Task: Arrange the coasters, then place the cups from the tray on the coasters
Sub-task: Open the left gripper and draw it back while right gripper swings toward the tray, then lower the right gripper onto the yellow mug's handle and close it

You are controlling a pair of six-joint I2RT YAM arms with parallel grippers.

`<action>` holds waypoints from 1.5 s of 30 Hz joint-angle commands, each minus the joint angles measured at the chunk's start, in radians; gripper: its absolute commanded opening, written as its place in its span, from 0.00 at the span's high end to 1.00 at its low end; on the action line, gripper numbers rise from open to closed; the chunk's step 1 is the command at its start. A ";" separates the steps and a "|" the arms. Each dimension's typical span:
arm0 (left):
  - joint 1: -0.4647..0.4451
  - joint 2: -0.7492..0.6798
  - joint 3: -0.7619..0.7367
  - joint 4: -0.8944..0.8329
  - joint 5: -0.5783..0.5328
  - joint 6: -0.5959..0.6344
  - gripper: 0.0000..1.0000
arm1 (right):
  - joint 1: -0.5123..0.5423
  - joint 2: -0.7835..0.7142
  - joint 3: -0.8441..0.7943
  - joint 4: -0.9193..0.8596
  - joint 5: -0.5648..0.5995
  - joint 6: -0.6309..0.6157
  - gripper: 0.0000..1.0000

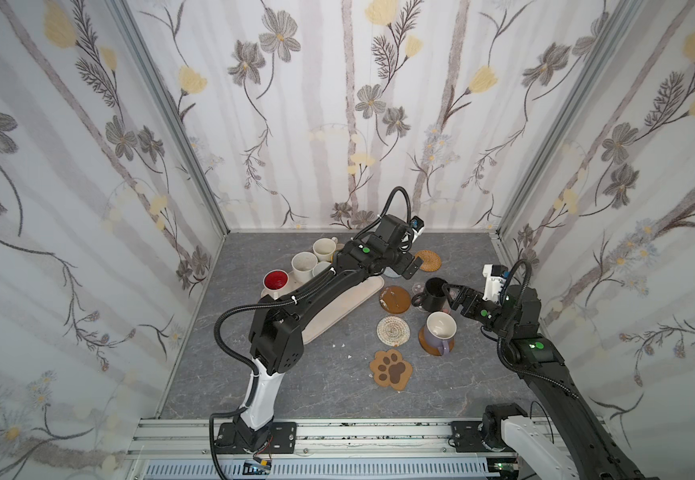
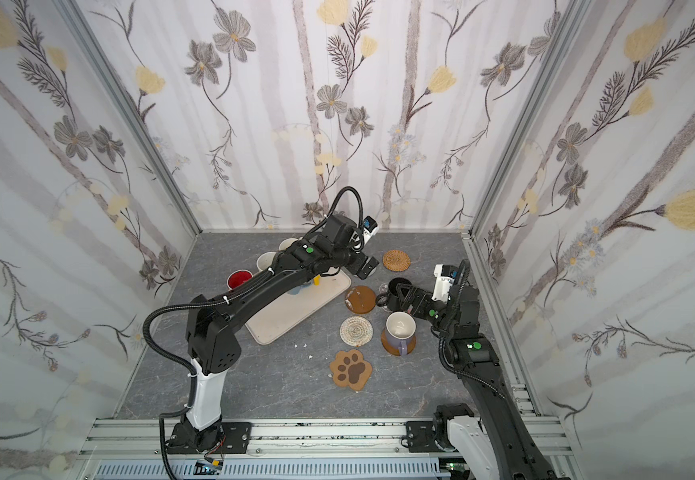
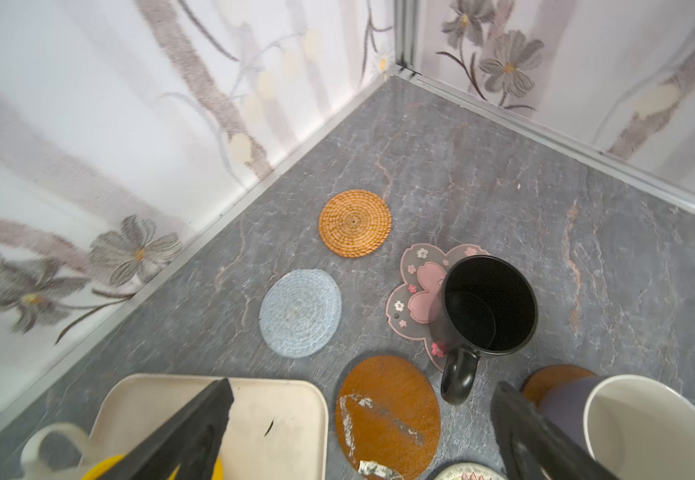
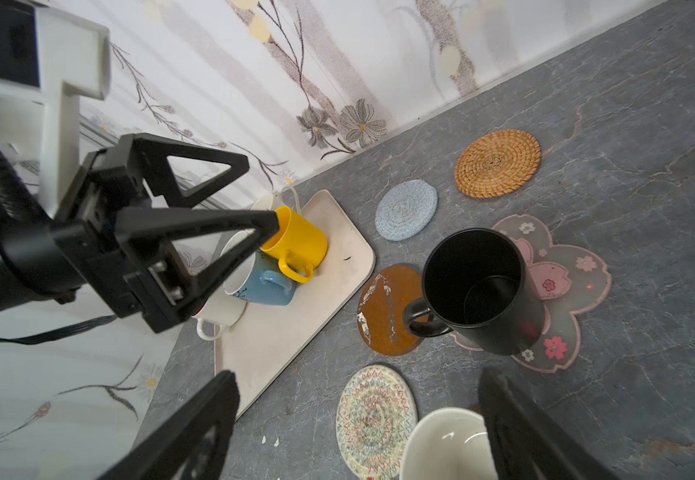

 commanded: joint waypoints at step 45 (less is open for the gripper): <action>0.407 -1.163 -1.224 0.114 -0.166 -0.541 0.00 | 0.545 1.356 1.215 -0.314 0.331 -0.172 0.44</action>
